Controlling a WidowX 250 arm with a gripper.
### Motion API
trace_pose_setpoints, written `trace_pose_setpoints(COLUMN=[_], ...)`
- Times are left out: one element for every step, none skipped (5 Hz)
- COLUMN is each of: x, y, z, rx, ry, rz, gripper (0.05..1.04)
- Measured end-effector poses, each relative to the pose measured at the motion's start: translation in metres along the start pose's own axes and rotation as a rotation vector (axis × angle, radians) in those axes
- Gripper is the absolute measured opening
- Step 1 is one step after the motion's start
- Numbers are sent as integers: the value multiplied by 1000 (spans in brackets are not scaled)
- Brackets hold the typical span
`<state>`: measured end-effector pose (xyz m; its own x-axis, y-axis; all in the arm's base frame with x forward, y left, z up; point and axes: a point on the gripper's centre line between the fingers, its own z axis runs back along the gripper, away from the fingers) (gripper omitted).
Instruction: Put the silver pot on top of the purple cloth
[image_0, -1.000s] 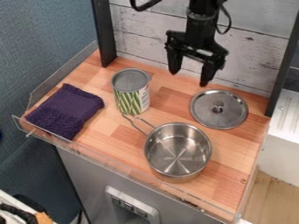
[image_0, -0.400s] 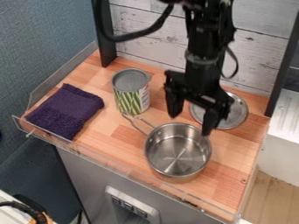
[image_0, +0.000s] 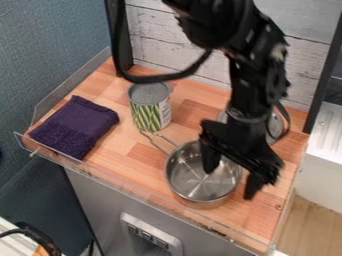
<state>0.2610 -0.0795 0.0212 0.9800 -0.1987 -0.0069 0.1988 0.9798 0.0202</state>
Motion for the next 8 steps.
trace_pose_setpoints(x=[-4,-9,-7,-6,-5,-4,-7,0], y=[-10,-9,-2,0,2,9,44,95], z=[-14,-31,-32,-31,-18,26,49,49], rx=[26,48,54,61,61,59,70,79], ry=[16,62,57,52,13,-87,-95,-81], rz=[-4,13,33,39,16,0,42,160], gripper=[969,695,381,162,82,80,79,79])
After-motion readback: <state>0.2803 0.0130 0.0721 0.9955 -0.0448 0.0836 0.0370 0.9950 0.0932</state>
